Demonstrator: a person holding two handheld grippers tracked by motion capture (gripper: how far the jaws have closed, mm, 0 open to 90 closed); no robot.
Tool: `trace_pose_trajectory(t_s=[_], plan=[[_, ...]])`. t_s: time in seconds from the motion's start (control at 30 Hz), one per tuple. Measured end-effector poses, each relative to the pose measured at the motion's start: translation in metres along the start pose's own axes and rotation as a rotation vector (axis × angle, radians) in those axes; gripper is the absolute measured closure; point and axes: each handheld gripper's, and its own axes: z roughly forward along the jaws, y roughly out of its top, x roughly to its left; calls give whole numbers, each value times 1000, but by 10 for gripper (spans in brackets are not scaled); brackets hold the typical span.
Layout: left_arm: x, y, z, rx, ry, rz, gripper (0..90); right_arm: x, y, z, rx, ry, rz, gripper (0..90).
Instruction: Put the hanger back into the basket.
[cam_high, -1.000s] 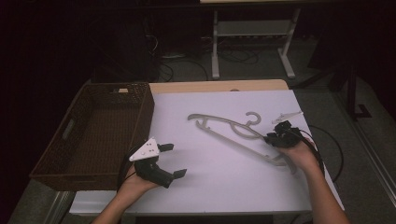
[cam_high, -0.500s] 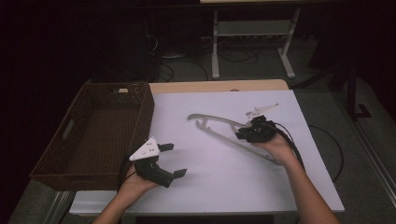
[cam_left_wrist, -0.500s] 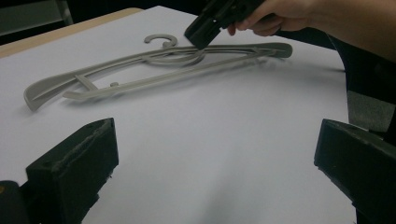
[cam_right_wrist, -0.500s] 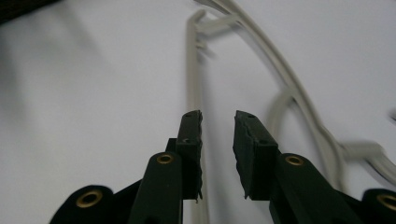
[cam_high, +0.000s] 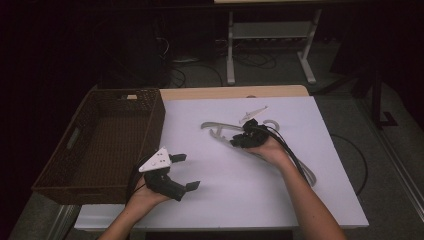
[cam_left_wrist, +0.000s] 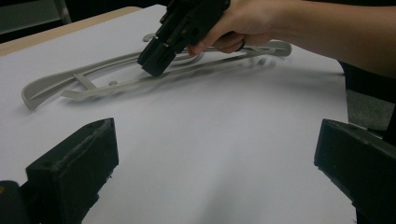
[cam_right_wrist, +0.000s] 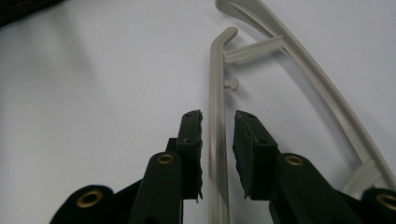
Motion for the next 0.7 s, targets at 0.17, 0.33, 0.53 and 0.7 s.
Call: trace_pose_trajectory(t_s=[0.17,0.33,0.53,0.7], plan=[[0,0,1,0,-1,0,0,0,5,14,22,16,18,724],[0,0,0,2,-1,1,0,-1,4,22,49,4,17,789],[0,0,0,-1,0,1,0,10,4,21,68,25,-19,793],[0,0,0,0,1,1,0,32,2,21,96,82,-97,792]])
